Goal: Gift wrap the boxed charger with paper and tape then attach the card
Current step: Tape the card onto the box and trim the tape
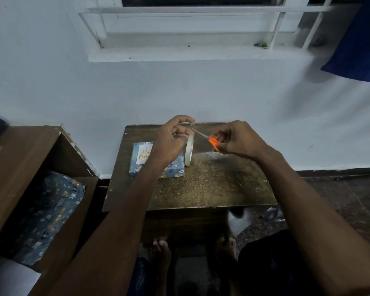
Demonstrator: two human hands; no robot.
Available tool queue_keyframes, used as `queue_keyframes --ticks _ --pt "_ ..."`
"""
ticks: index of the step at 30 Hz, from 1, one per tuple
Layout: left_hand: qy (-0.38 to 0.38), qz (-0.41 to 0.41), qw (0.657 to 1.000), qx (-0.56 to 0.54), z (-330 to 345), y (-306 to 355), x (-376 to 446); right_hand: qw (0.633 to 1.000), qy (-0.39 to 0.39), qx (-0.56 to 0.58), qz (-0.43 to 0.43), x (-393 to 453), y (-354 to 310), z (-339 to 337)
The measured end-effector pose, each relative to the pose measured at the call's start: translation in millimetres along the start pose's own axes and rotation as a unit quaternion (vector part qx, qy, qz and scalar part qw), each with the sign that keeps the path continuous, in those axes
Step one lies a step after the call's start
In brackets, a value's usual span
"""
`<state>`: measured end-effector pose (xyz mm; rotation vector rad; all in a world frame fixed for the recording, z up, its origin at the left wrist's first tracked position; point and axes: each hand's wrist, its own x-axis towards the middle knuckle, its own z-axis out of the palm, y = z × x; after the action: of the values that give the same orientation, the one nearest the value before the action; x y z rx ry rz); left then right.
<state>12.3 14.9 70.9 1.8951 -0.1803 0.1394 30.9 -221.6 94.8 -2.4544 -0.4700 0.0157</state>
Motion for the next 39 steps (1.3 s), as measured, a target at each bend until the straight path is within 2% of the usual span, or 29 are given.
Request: queue_keyframes --ticks 20,39 --pt "-0.011 0.032 0.999 0.018 1.3 3.1 -2.4 0.999 0.013 -0.052 0.008 6.7 -1.2 5.0" --pt "-0.006 0.019 0.999 0.034 -0.6 4.0 -3.6 0.997 0.051 -0.052 -0.003 7.8 -4.9 3.9"
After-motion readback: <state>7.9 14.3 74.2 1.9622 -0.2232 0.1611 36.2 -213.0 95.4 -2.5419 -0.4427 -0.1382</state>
